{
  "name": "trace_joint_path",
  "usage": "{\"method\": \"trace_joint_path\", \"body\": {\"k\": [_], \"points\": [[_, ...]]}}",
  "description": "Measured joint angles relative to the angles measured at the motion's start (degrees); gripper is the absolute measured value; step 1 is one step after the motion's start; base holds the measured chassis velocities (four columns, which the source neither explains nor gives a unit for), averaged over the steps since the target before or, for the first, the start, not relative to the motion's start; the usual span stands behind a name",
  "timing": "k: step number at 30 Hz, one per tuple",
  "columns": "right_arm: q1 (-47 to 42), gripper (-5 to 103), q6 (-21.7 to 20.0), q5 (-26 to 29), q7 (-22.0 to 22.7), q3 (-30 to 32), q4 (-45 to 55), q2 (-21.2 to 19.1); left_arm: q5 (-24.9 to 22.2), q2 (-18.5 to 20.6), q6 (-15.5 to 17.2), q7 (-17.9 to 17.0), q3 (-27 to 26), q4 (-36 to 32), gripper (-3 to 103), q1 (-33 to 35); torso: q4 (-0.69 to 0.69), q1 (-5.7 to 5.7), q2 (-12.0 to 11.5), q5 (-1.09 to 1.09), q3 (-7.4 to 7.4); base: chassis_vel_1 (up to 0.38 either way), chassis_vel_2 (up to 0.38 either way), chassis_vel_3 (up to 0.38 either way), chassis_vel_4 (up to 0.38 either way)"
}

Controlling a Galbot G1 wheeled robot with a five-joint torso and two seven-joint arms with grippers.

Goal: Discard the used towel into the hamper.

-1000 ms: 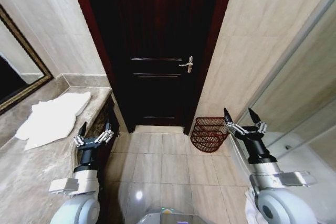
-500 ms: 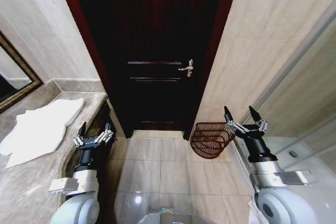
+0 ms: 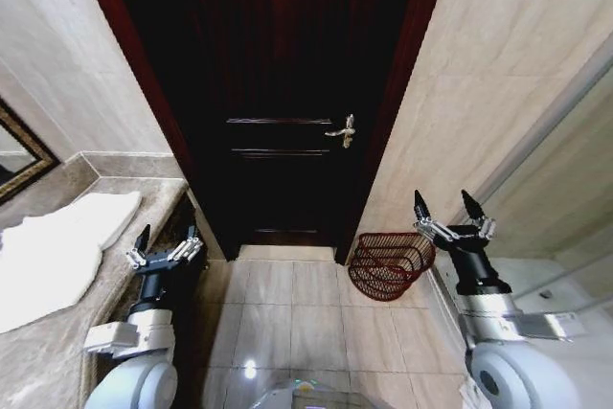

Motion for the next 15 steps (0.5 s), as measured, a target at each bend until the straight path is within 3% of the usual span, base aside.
{"method": "trace_joint_path", "body": {"k": [1, 6, 15], "points": [[-0.1, 100, 0.0, 0.0, -0.1, 0.0, 0.0, 0.0, -0.1, 0.0, -0.3, -0.1, 0.0, 0.0, 101, 0.0, 0.0, -0.01, 0.0, 0.0, 0.0, 0.0, 0.0, 0.0, 0.0], [-0.4, 100, 0.8, -0.3, -0.2, -0.1, 0.0, -0.1, -0.2, 0.0, -0.9, -0.7, 0.0, -0.1, 96, -0.1, 0.0, -0.01, 0.0, 0.0, -0.01, 0.0, 0.0, 0.0, 0.0], [-0.4, 100, 1.3, -0.8, 0.8, 0.1, -0.2, 0.3, -1.1, 0.0, -0.2, -2.1, -0.9, -0.7, 96, -0.3, 0.0, 0.01, 0.0, 0.0, 0.0, 0.0, 0.0, 0.0, 0.0]]}}
